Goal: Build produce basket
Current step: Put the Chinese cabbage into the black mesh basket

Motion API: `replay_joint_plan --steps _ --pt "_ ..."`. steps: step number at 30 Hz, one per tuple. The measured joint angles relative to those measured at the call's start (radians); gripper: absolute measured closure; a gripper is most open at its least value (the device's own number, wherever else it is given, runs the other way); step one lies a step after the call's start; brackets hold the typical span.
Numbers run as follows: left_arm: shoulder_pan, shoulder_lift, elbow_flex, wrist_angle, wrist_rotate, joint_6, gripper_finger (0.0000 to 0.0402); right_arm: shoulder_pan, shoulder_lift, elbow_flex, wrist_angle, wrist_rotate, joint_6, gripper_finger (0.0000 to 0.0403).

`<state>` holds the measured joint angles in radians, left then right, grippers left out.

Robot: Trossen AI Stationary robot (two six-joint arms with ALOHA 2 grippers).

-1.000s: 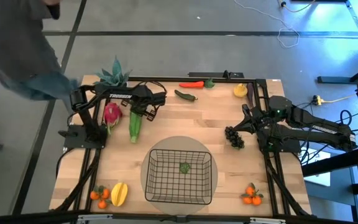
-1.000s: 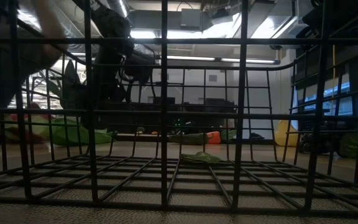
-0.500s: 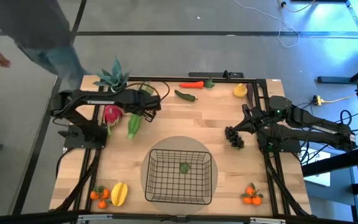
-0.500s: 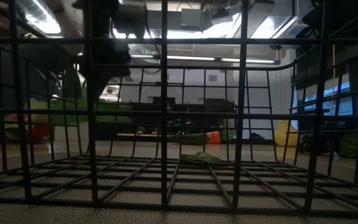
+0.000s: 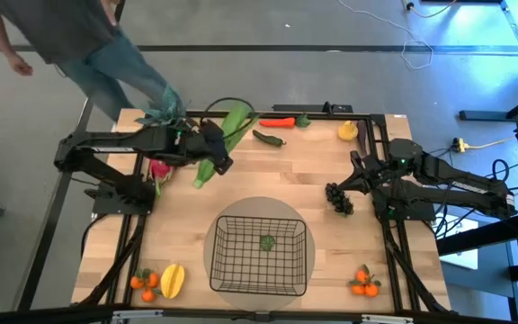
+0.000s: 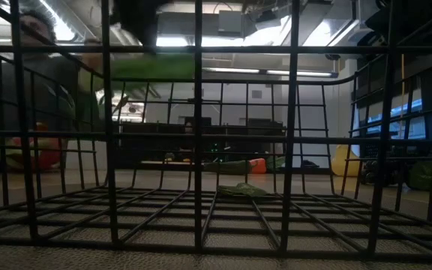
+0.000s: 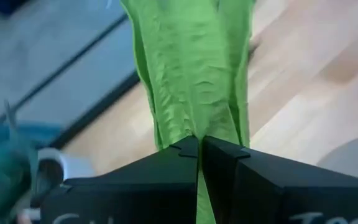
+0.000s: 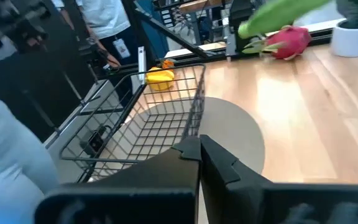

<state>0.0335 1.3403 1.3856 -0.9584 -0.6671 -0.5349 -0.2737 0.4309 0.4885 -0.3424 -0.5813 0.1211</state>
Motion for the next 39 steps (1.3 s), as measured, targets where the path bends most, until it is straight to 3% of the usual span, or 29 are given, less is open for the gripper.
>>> replay_joint_plan --steps 8,21,30,39 --pt "-0.123 0.0 0.143 0.11 -0.003 0.091 0.0401 0.0 -0.002 0.0 0.001 -0.078 0.001 0.0402" --pt "-0.34 0.084 0.156 0.419 0.021 0.121 0.0401 0.0 -0.002 0.007 -0.01 -0.101 0.001 0.0402" --pt "-0.422 0.237 0.156 0.666 0.014 0.1 0.0401 0.0 -0.002 0.265 -0.228 0.039 -0.048 0.0402" --pt "-0.466 0.4 0.155 0.814 0.018 0.1 0.0401 0.0 0.0 0.438 -0.362 0.058 -0.081 0.0402"
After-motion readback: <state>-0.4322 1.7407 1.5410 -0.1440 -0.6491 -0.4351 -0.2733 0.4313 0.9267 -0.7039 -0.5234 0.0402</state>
